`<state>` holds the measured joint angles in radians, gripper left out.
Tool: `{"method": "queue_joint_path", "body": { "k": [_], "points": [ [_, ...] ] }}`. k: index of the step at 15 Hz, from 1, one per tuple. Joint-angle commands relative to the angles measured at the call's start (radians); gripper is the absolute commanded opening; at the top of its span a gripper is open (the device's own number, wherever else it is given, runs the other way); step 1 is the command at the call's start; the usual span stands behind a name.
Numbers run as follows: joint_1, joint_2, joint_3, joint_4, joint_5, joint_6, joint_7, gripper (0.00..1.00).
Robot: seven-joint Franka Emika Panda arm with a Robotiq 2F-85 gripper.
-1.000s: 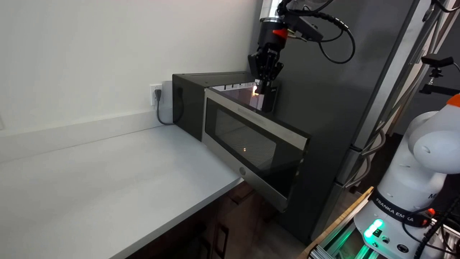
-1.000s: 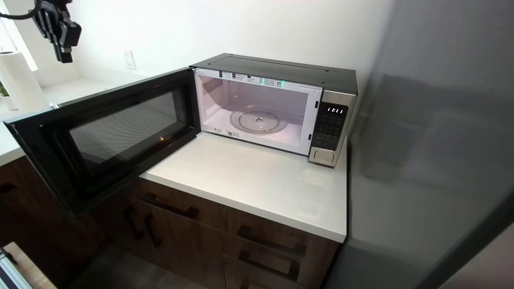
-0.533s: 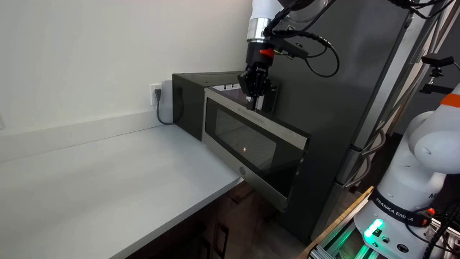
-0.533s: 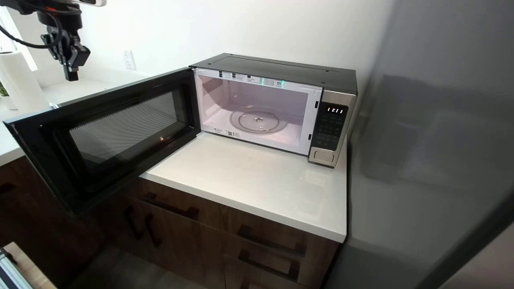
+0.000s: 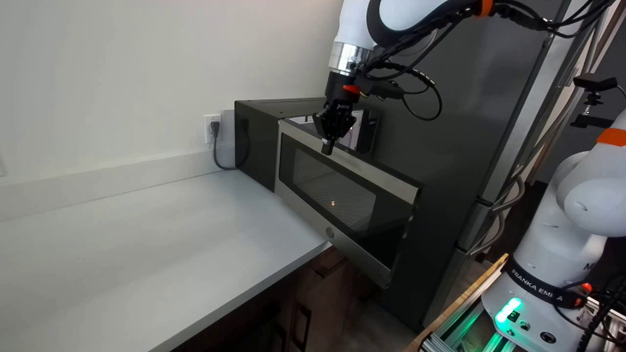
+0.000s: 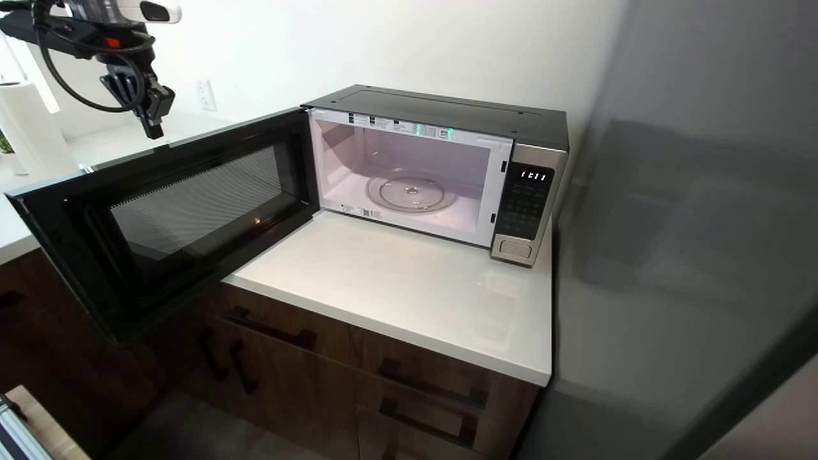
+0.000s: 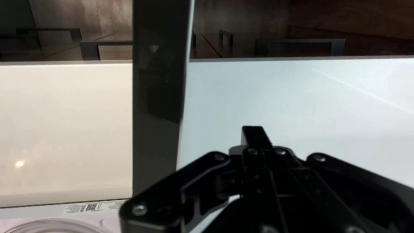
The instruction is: Close the microwave door
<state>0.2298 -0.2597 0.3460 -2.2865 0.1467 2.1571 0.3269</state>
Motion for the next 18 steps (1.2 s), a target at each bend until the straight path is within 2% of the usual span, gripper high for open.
{"method": "queue_joint_path", "body": {
  "k": [1, 7, 11, 15, 17, 18],
  "points": [
    [-0.015, -0.019, -0.006, -0.050, -0.097, 0.084, 0.020, 0.00],
    [-0.043, -0.013, -0.017, -0.069, -0.220, 0.074, 0.046, 0.00],
    [-0.093, -0.009, -0.023, -0.081, -0.356, 0.060, 0.131, 0.00],
    [-0.161, -0.019, -0.038, -0.102, -0.537, 0.122, 0.242, 0.00],
    [-0.154, -0.003, -0.066, -0.102, -0.485, 0.113, 0.204, 0.00],
    [-0.135, 0.001, -0.095, -0.103, -0.395, 0.094, 0.138, 0.00]
  ]
}}
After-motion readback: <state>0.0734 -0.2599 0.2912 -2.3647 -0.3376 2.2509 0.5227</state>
